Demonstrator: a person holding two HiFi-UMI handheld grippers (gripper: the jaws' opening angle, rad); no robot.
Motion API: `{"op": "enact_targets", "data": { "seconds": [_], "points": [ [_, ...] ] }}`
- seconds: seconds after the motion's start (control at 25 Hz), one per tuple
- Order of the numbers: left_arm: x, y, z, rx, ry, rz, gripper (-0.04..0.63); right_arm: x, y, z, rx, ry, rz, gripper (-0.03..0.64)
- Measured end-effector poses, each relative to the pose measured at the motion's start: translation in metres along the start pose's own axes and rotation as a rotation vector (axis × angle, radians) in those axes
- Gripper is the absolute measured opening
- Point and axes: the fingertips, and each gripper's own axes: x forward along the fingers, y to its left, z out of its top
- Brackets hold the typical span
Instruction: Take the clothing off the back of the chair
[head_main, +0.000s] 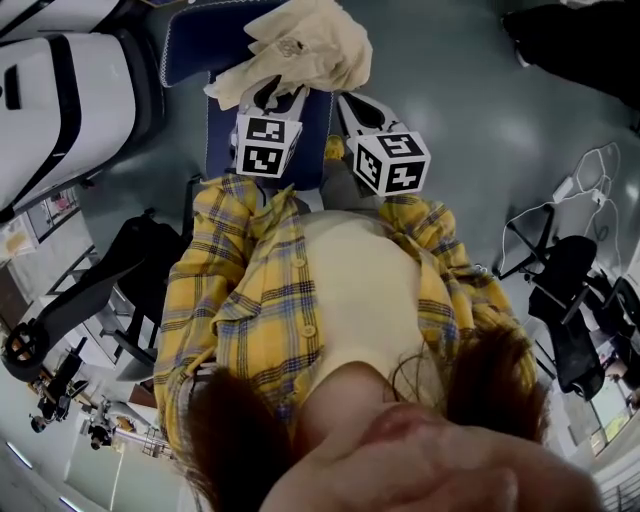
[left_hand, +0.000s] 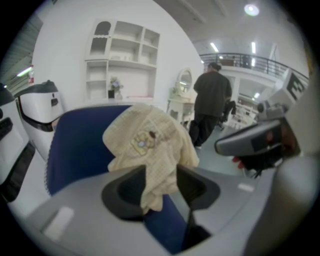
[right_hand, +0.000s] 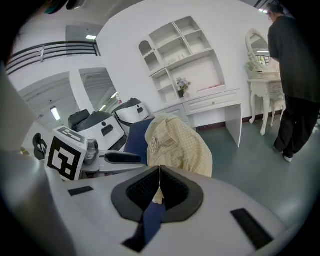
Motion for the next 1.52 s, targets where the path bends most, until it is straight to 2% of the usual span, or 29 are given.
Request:
{"op": "enact_targets", "data": {
  "seconds": [0.2,0.44,0.68,0.8,1.24,1.36,1.52],
  "points": [
    [0.016,0.007,0.004,0.028,0.024,0.014,0.275,0.005,-0.006,-0.002,0.013,0.013,0.010,0.014],
    [0.028,0.016,0.026,0.028,-0.022,0.041,0.353,0.008,-0.017,-0.006,0.031,0.031,0.009,0.014],
    [0.049,0.013,0.039,0.084,-0.021,0.021,0.420,0.008,-0.029,-0.005,0.045,0.028,-0.003,0.014],
    [0.056,0.017,0.040,0.087,-0.022,0.051,0.422,0.007,-0.034,-0.003,0.048,0.024,-0.011,0.014],
    [0.077,0.017,0.039,0.073,-0.005,0.078,0.416,0.010,-0.042,-0.006,0.060,0.039,-0.015,0.014],
    [0.079,0.015,0.039,0.056,-0.010,0.073,0.394,0.011,-0.042,-0.008,0.060,0.048,-0.015,0.014],
    [0.081,0.011,0.037,0.005,-0.010,0.035,0.322,0.012,-0.041,-0.005,0.048,0.051,-0.011,0.014]
  ]
}}
